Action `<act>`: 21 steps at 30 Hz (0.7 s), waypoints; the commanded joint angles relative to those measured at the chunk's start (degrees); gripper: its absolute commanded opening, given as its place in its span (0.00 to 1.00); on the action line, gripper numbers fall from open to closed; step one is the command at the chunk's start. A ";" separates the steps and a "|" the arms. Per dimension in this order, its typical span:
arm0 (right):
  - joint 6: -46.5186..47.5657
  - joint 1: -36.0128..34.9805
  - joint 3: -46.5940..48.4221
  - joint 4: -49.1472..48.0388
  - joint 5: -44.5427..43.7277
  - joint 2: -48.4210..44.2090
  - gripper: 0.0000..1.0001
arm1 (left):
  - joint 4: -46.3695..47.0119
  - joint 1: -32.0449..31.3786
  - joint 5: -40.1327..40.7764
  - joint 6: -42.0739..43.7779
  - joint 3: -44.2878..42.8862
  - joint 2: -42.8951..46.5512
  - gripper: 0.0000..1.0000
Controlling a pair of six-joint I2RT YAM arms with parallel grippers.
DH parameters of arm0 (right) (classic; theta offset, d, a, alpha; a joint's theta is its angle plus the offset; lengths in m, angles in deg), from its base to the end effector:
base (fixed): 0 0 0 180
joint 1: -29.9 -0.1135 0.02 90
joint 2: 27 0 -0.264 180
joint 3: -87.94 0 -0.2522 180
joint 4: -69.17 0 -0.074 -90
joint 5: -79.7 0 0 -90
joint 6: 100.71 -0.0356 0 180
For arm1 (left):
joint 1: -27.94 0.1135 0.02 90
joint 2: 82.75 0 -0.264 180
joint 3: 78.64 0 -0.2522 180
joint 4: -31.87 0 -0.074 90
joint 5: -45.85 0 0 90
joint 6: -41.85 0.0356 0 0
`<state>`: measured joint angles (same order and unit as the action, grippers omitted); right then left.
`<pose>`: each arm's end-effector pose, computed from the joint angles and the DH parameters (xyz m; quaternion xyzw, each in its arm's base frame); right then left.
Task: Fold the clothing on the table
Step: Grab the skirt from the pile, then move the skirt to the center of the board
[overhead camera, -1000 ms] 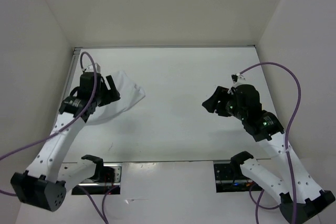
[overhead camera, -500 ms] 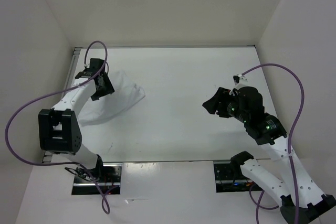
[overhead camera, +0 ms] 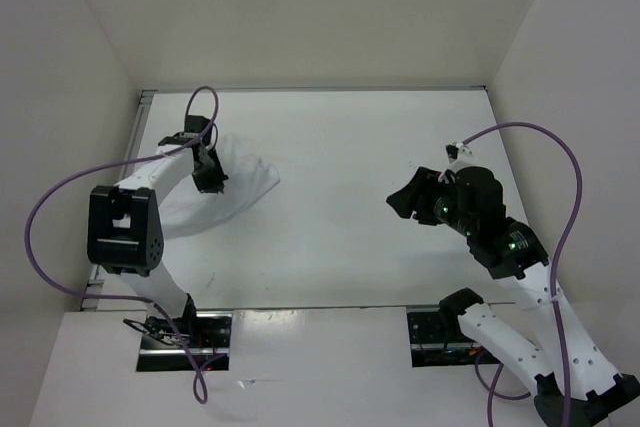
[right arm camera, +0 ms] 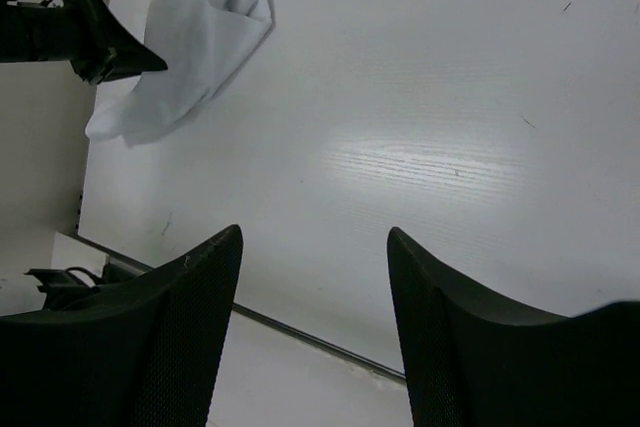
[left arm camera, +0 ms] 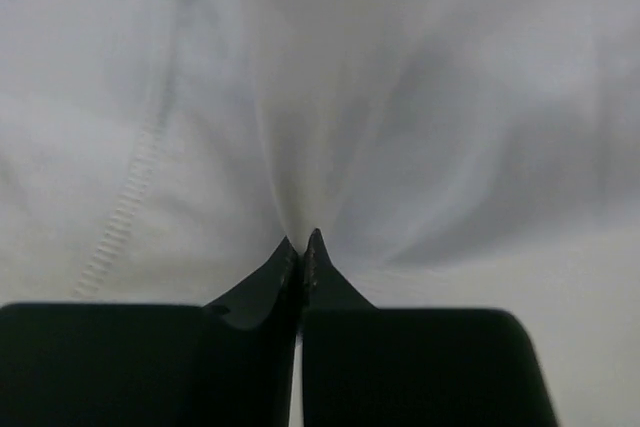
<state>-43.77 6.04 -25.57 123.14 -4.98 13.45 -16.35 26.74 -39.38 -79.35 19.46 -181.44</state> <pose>0.1289 0.0606 0.3442 0.0448 0.8551 0.2804 0.4338 0.3476 -0.0043 0.2024 -0.2612 0.9399 -0.0213 0.2189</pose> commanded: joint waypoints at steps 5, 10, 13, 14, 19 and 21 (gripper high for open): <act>1.07 -0.49 -0.08 -1.45 -0.31 -0.55 0.65 | 5.53 -8.92 -18.57 -3.41 -0.24 24.41 0.00; 0.54 -1.02 -0.08 -1.45 -0.31 -0.02 0.65 | 6.41 -9.44 -21.90 -5.63 -3.75 27.50 0.66; 0.54 -1.02 -0.08 -1.45 -0.84 -0.02 0.65 | 8.62 -9.97 -24.81 -6.41 -1.66 26.89 0.90; 0.54 -1.02 -0.08 -1.45 -0.84 -0.02 0.65 | 10.71 -10.58 -24.81 -7.46 0.53 27.41 0.90; 0.54 -1.02 1.23 -0.92 -0.23 3.75 0.60 | 11.61 -11.11 -21.83 -8.09 4.07 27.60 0.89; 0.54 -1.02 1.76 -0.92 1.35 7.95 0.58 | 11.61 -12.51 -21.22 -8.09 5.64 27.59 0.87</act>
<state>-43.81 5.47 -25.55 123.10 -4.94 15.98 -6.74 15.38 -60.88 -86.24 24.29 -154.25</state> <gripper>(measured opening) 0.596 0.878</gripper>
